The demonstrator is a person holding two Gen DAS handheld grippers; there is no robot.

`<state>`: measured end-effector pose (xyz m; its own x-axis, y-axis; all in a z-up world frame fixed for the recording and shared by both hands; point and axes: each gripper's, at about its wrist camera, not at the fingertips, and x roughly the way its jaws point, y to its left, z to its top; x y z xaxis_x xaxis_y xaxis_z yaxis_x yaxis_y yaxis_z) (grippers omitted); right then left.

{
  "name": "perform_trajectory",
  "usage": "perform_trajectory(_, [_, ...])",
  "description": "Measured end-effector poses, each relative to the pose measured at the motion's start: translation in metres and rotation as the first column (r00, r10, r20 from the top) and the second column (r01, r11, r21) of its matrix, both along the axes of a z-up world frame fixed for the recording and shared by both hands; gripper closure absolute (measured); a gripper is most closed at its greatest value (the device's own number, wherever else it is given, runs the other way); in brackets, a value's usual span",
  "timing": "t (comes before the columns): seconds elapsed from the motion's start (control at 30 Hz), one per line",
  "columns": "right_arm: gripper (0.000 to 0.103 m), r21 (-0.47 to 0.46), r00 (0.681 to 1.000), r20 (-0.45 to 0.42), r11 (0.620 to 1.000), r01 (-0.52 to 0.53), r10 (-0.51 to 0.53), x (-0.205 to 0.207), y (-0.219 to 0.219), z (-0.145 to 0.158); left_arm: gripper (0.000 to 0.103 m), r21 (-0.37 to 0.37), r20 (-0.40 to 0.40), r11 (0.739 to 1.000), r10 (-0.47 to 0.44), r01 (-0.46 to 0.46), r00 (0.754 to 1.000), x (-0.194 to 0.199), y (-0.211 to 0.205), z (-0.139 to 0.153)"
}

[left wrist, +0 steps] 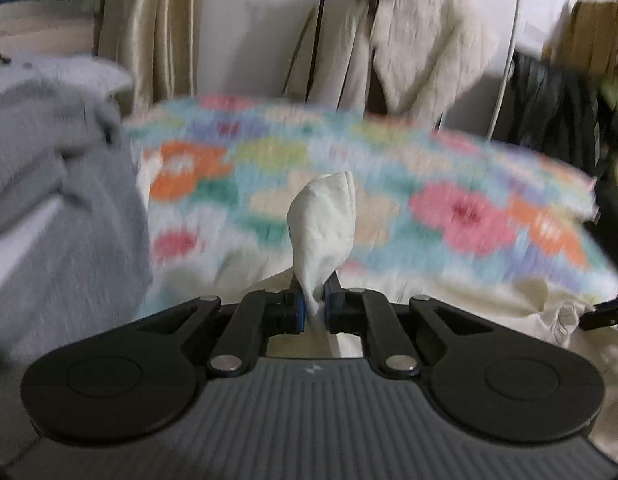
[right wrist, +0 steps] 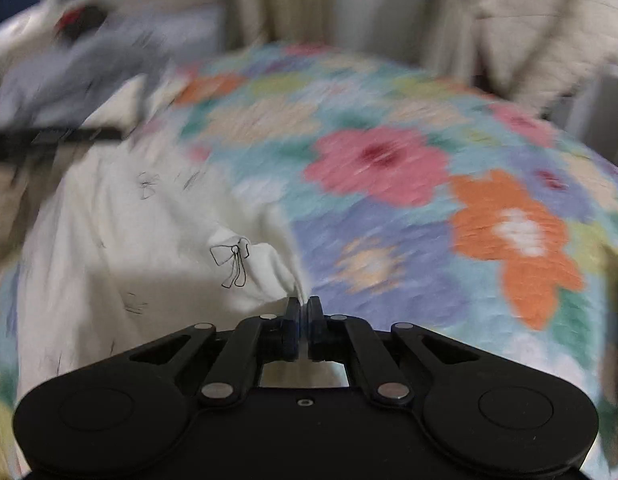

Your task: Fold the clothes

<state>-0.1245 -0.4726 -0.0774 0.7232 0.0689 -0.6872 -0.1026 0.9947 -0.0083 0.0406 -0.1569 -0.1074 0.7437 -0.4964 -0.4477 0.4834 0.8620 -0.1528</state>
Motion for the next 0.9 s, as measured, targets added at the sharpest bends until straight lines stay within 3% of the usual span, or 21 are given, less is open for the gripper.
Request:
perform_trajectory(0.03, [0.101,-0.01,1.0,0.003,1.0,0.024,-0.024,-0.001,-0.005,0.0,0.086,-0.02,0.015,1.0,0.007,-0.007,1.0,0.0,0.001,0.002])
perform_trajectory(0.07, [0.101,-0.024,0.999,-0.002,0.999,0.043,-0.043,-0.001,-0.01,-0.002,0.06,-0.026,0.015,0.999,0.026,-0.026,1.0,0.002,0.002,0.001])
perform_trajectory(0.13, [0.101,-0.036,0.997,-0.022,0.997,0.068,-0.069,0.001,-0.016,-0.01,0.027,0.024,-0.011,0.994,0.108,-0.108,0.994,0.01,0.0,-0.008])
perform_trajectory(0.23, [0.1,-0.038,0.994,-0.07,0.996,0.083,-0.085,0.008,-0.017,-0.028,0.027,0.125,-0.047,0.978,0.173,-0.166,0.984,0.017,0.002,-0.027])
perform_trajectory(0.37, [0.068,-0.089,0.984,-0.078,0.984,0.153,-0.16,0.009,-0.014,-0.028,0.028,0.265,-0.052,0.938,0.244,-0.222,0.968,0.012,0.015,-0.03])
perform_trajectory(0.4, [0.066,-0.092,0.98,-0.071,0.979,0.181,-0.187,0.01,-0.014,-0.024,0.028,0.275,-0.054,0.934,0.252,-0.228,0.966,0.009,0.021,-0.027])
perform_trajectory(0.53, [0.065,-0.175,0.966,0.04,0.95,0.26,-0.257,-0.014,0.003,0.005,0.027,0.256,-0.106,0.939,0.264,-0.231,0.959,-0.007,0.045,-0.011])
perform_trajectory(0.6, [0.063,-0.159,0.969,0.083,0.957,0.244,-0.233,-0.026,0.017,0.018,0.026,0.226,-0.152,0.952,0.245,-0.208,0.958,-0.015,0.052,-0.008])
perform_trajectory(0.73, [0.057,0.029,0.997,0.066,0.999,0.042,-0.044,-0.043,0.066,0.024,0.026,0.182,-0.196,0.96,0.247,-0.212,0.949,-0.012,0.057,-0.011])
perform_trajectory(0.8, [0.057,0.113,0.998,0.034,0.991,-0.064,0.061,-0.045,0.092,0.019,0.027,0.136,-0.209,0.964,0.252,-0.227,0.945,-0.01,0.062,-0.013])
perform_trajectory(0.9, [0.057,0.156,0.982,-0.018,0.97,-0.185,0.19,-0.044,0.13,0.002,0.03,0.069,-0.232,0.972,0.233,-0.223,0.944,-0.009,0.069,-0.012])
